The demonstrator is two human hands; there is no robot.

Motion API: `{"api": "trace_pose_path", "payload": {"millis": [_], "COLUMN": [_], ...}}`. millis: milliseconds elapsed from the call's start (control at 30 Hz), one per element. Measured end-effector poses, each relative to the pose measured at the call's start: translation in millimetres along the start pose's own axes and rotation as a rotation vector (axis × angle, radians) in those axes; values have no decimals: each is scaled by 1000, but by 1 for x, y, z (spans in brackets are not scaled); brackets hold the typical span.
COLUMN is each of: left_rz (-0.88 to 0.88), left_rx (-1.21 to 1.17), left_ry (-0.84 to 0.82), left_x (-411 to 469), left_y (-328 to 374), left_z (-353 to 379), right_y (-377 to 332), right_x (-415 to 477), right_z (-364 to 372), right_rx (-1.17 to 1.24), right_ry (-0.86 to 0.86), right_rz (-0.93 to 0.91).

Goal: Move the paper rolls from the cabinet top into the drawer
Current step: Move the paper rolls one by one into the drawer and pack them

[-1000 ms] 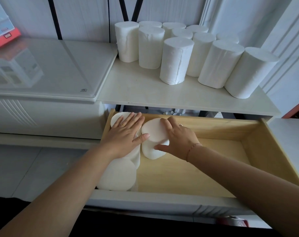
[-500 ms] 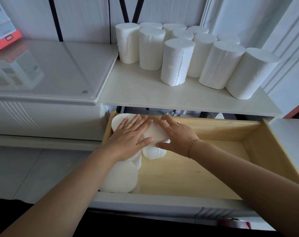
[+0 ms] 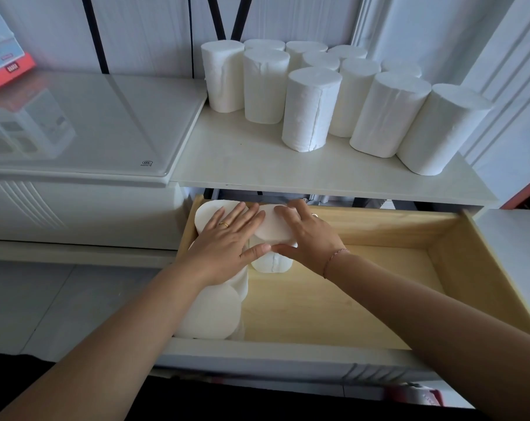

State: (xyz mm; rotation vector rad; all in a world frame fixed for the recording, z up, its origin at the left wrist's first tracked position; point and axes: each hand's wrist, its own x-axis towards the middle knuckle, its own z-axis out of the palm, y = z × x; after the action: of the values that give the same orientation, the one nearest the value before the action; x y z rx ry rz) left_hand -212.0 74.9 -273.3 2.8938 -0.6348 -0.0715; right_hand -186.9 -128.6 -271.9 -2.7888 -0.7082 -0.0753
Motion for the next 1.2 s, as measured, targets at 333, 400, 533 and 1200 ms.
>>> {"api": "trace_pose_path", "payload": {"millis": [333, 400, 533, 1200], "left_rz": [0, 2, -41, -235], "left_rx": [-3, -1, 12, -47], "left_ry": [-5, 29, 162, 190], "left_x": [-1, -2, 5, 42], "left_y": [1, -1, -9, -31], "left_z": [-2, -2, -10, -30], "right_y": [-8, -13, -23, -13], "right_x": [6, 9, 28, 271], "right_z": [-12, -18, -33, -90], "right_rx": [-239, -134, 115, 27], "right_ry": [67, 125, 323, 434], "right_rz": [-8, -1, 5, 308]}}
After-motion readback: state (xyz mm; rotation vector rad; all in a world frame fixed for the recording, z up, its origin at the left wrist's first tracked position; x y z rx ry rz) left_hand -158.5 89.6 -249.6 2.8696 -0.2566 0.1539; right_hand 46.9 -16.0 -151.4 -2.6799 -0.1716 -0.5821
